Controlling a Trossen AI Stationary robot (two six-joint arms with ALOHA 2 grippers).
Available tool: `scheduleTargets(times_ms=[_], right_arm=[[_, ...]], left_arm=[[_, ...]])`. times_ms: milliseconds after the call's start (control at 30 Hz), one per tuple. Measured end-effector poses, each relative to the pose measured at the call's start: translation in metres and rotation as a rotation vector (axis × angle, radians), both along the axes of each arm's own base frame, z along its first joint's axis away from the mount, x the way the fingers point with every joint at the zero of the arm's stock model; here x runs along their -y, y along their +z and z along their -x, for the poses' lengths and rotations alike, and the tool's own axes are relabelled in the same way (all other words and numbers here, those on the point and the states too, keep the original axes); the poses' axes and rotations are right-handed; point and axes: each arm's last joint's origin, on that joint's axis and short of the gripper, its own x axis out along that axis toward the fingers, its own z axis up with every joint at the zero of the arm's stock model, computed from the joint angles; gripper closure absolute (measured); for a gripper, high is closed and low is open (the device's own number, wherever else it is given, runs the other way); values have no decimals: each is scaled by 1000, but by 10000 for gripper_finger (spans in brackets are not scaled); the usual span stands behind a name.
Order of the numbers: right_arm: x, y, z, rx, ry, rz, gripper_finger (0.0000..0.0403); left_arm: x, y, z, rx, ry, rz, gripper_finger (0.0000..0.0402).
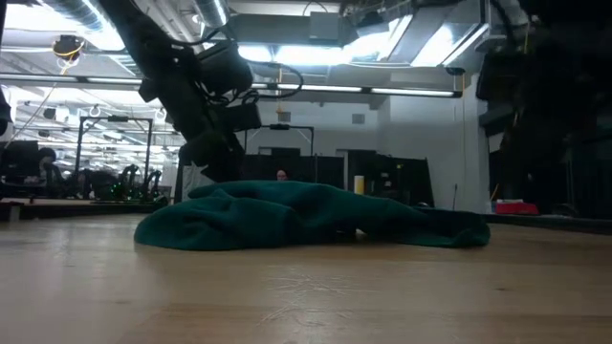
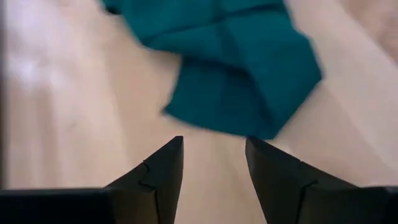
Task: Fold microfiber towels
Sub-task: Fold the green napkin
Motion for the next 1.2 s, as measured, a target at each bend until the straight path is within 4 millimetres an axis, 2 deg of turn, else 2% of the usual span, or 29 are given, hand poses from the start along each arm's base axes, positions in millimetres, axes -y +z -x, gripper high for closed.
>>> scheduleTargets(times_ms=[200,333,667,933,1200], right_arm=[[3,-19,-9,-64,-123,39,200],[1,-25,-15,-47,-153,40,198],[2,-35,-18,-66,-215,82,227],[5,-45,-11,-59,-257,64,244],[5,-45,-12,-16,-248,63,248]], left_arm=[[1,1,2,-17,2,15,399],[2,3,3,-9,0,28,399],[2,10,5,11,2,24,399],[2,10,6,8,30,36,399],[-8,26,16,56,98,26,399]])
